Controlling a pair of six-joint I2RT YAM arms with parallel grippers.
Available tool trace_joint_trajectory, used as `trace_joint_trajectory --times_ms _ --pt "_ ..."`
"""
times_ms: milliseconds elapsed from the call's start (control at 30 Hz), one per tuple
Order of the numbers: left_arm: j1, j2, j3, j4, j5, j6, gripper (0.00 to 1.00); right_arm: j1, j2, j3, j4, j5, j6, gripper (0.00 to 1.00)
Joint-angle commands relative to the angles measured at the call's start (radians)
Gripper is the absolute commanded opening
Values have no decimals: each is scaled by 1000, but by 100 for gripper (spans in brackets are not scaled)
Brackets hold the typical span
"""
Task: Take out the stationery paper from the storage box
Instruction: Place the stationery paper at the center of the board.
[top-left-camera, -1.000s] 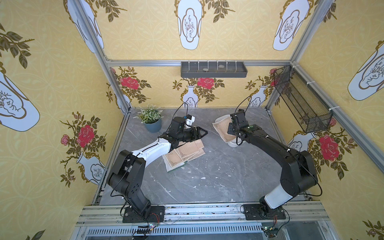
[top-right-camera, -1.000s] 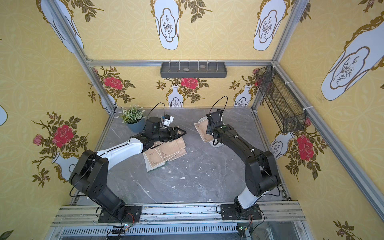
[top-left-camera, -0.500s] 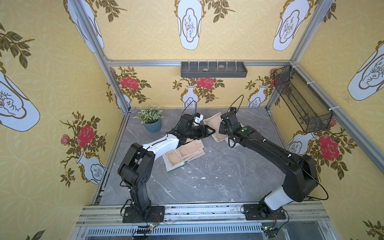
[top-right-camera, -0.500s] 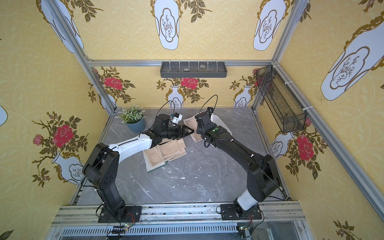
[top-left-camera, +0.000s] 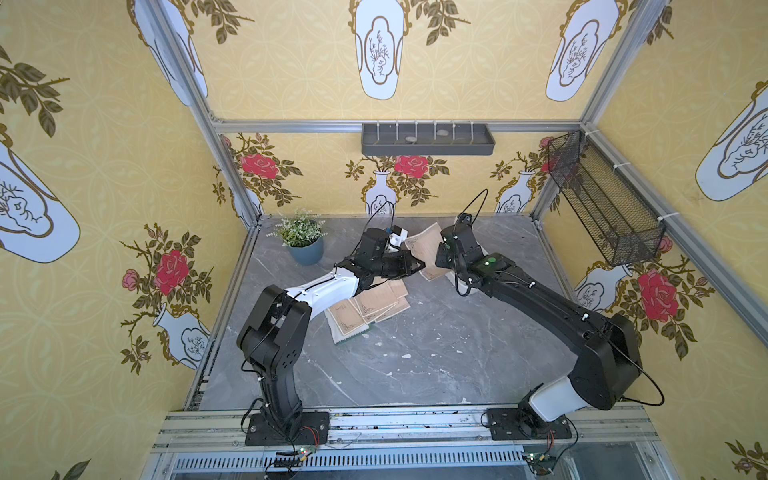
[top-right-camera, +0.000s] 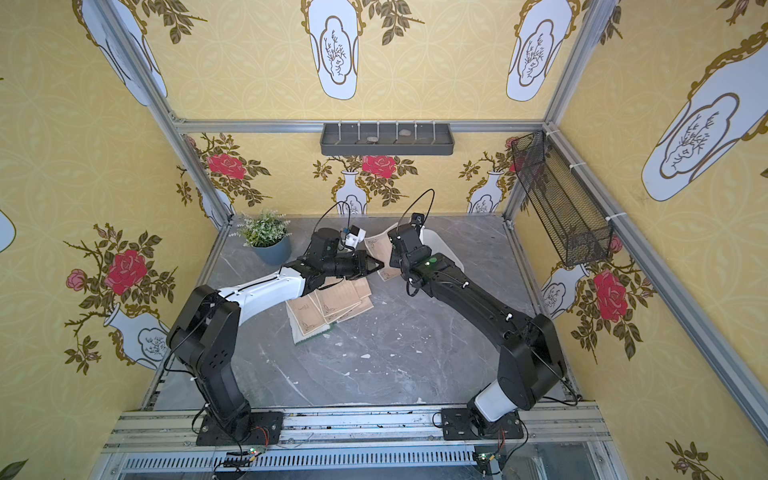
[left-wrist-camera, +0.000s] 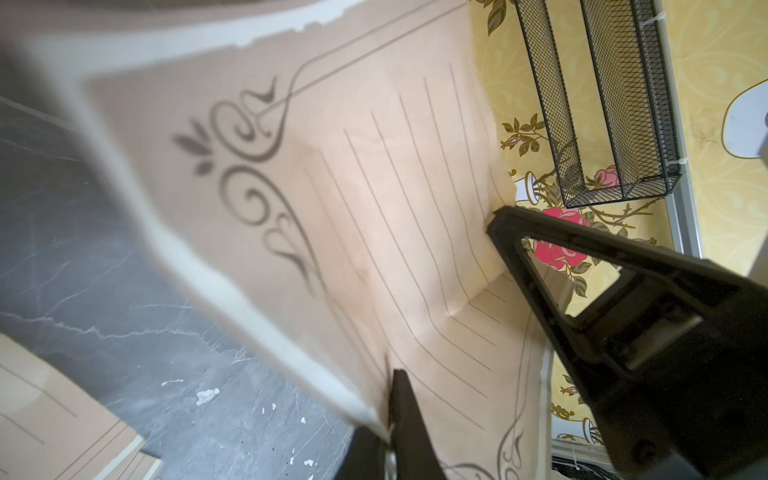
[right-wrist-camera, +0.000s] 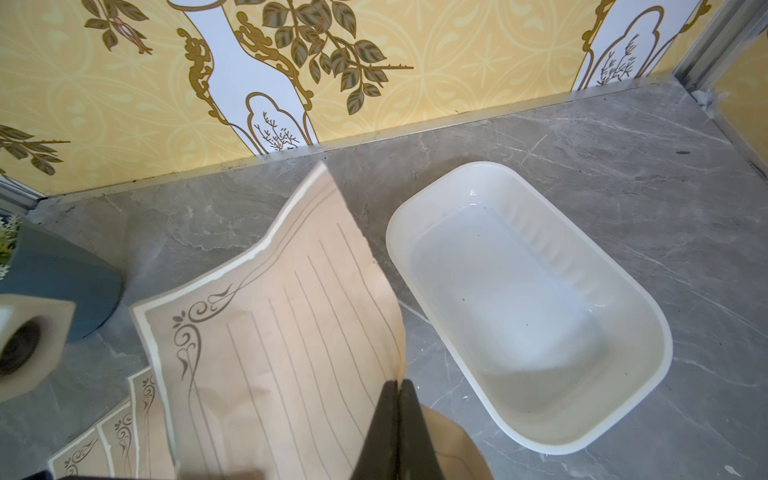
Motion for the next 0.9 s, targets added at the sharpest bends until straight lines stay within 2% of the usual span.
trace_joint_trajectory --times_ms 0,100,200,267,333,433,467,567,633,733,833,867 --pt "1 -16 -9 4 4 21 0 0 -31 -16 46 -61 -39 12" --pt "2 -44 -19 -32 -14 57 0 -1 -84 -40 55 -111 -60 44" --pt "4 -84 -31 -72 -16 104 0 -16 -173 -74 57 -131 -65 64" --pt "5 -119 -50 -79 3 148 0 -57 -253 -110 80 -226 -84 72" --pt "10 -146 -70 -64 74 177 0 -149 -349 -164 131 -439 -103 80" --pt "13 -168 -87 -11 243 196 0 -361 -491 -278 290 -920 -79 89" --pt "13 -177 -90 2 301 199 0 -443 -531 -318 365 -1096 -45 90" --pt "13 -224 -119 45 370 202 0 -645 -567 -427 689 -1481 174 91" --pt "13 -268 -143 76 394 206 0 -706 -530 -487 969 -1638 370 92" --pt "13 -321 -148 44 375 238 0 -706 -403 -530 1329 -1743 619 92" --pt "13 -346 -147 20 373 258 0 -703 -258 -558 1733 -1755 886 90" --pt "13 -352 -145 11 367 263 0 -704 -216 -551 1804 -1755 948 88"
